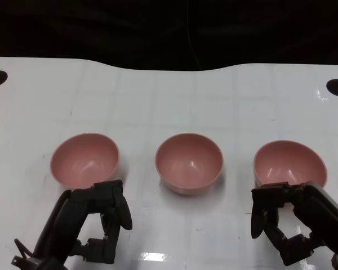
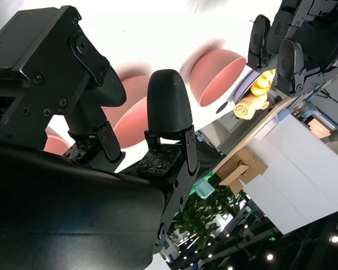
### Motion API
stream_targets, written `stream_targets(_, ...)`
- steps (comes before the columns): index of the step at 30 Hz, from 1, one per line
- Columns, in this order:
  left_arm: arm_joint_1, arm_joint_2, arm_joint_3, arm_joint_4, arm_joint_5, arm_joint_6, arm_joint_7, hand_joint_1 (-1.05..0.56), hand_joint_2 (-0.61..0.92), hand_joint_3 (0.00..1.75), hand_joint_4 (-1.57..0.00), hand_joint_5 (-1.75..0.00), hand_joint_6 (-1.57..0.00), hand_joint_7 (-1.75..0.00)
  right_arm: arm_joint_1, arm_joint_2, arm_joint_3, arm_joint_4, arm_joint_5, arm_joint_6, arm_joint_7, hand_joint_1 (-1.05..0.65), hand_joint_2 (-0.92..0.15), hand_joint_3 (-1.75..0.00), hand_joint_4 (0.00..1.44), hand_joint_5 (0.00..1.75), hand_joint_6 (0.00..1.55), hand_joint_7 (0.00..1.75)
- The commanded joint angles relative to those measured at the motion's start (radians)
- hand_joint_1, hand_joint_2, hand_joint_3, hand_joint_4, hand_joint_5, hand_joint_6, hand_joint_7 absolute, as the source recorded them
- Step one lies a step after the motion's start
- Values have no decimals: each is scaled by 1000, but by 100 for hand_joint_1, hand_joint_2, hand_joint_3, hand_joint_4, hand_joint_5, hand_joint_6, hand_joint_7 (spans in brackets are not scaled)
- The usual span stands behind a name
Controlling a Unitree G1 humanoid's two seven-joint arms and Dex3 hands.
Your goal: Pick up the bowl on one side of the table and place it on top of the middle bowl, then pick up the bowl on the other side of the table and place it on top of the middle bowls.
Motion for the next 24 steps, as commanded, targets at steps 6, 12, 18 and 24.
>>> stream_targets(6,6,16,7,-13,-9,5,8,-6,16,166,-102,-165,-95,-148,7,-13,-8,-5,9,1,-1,11,-18,-160,88,175,85,141)
stream_targets(12,3,17,7,-6,-11,1,7,-6,16,166,-101,-165,-94,-148,9,-13,-8,-7,12,3,2,10,-18,-161,89,175,85,141)
stream_targets(18,4,17,9,-9,-23,-1,3,-5,16,167,-100,-164,-95,-146,9,-14,-7,-7,8,0,1,11,-18,-161,88,175,85,142)
stream_targets(24,3,2,12,0,-101,6,-18,-4,18,158,-91,-163,-88,-131,12,-8,-5,-9,11,1,0,11,-19,-162,88,175,85,142)
